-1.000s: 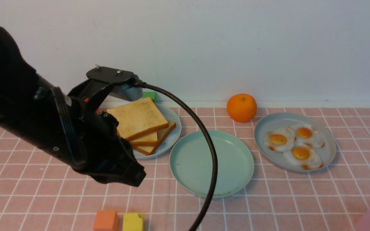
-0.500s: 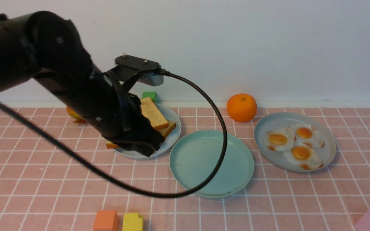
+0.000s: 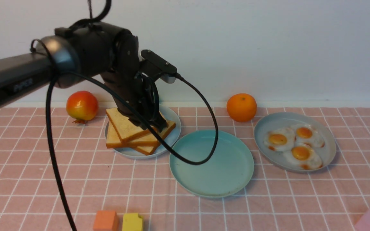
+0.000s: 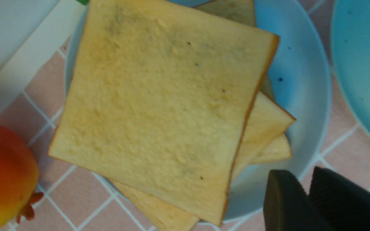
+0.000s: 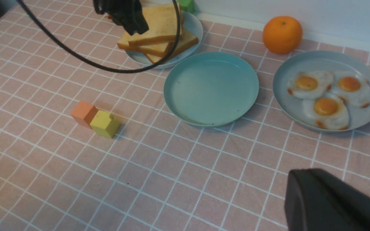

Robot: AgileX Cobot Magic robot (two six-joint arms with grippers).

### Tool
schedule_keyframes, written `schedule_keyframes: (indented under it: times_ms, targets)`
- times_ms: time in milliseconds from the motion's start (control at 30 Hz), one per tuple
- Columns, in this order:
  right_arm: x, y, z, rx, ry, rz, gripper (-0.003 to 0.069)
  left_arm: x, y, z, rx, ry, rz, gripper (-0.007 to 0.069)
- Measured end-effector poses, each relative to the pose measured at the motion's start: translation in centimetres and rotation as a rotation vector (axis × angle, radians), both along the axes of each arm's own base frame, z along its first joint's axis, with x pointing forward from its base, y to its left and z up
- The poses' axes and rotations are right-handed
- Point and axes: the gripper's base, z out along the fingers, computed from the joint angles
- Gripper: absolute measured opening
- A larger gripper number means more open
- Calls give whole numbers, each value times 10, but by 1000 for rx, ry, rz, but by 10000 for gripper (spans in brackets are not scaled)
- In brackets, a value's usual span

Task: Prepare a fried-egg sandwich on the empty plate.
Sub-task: Use the left arm to grab a slice of bread

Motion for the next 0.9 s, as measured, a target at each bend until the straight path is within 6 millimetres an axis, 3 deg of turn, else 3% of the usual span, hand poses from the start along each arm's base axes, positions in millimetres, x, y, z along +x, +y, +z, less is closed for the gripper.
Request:
schedule_keyframes:
  times_ms: [167, 400, 733, 833, 900]
  targets:
    - [0, 0, 0, -5, -2, -1, 11, 15, -1, -22, 69, -63, -36, 356]
    - [0, 0, 0, -5, -2, 2, 15, 27, -5, -45, 83, -99, -63, 377]
    - [0, 0, 0, -5, -6, 1, 18, 32, -8, -60, 109, -110, -88, 218]
    - [0, 0, 0, -3, -7, 2, 18, 32, -9, -61, 116, -115, -94, 141]
    - [0, 1, 1, 8, -3, 10, 18, 33, -9, -60, 117, -117, -95, 52]
